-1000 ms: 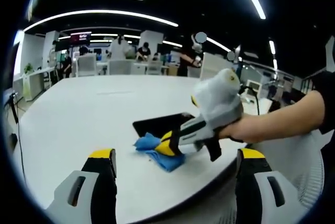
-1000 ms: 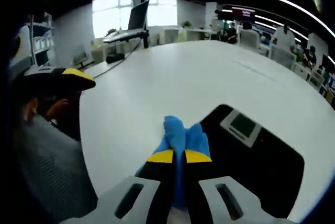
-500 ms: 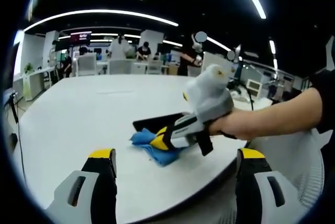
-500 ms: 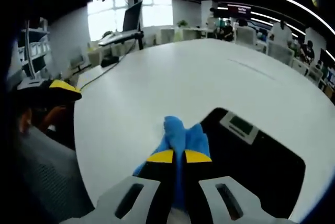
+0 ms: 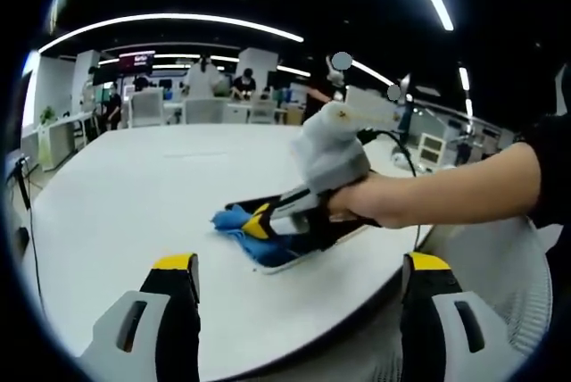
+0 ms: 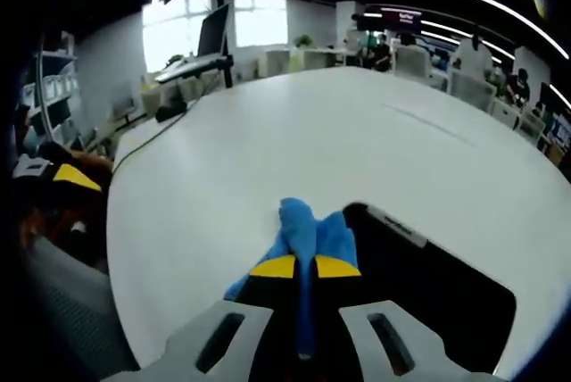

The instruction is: Wipe the mirror surface with the cleaning cloth until all visible marks leave the cleaned area.

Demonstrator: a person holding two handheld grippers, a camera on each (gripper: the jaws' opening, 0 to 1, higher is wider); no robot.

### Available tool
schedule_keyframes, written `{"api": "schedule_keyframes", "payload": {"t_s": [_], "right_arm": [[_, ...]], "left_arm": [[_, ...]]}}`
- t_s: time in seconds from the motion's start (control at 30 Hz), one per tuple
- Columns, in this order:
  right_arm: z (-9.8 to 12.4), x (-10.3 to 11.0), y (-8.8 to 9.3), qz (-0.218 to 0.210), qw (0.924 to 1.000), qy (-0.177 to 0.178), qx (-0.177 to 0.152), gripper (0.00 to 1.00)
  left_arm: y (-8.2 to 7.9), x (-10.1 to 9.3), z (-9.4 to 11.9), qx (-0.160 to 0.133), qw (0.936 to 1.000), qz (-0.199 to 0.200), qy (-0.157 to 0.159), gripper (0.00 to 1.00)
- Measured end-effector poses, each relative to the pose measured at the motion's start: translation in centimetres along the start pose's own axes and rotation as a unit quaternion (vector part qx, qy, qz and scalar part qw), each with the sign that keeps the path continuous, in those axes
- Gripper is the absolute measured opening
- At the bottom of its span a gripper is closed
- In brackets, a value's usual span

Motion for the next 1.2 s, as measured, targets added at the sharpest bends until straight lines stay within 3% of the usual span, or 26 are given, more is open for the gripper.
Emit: {"api": "schedule_keyframes", "payload": {"t_s": [0.37,1.2], "right_arm": [[-0.9,-1.5,-1.2,0.015,0.9997,0.007,0.019,0.00],[-3.0,-4.9,-3.5,-0.007,0.9980,0.037,0.050,0.00]], "left_arm": [[0.1,0.0,0.0,0.005,1.0000,-0.002,0.000,0.94],[0.2,-0.1,0.1,0.010,0.9999,-0.002,-0.002,0.95]]}}
Point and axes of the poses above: the point that each gripper's makers call its tool centre point, and the gripper's own axes: z roughly backward along the fingers, x roughly to its left, y roughly out of its underside, the point moved 9 cm from there along z, roughly backward along the fingers, and after that the axes turned 7 degrees about -y, right-handed, at the moved point
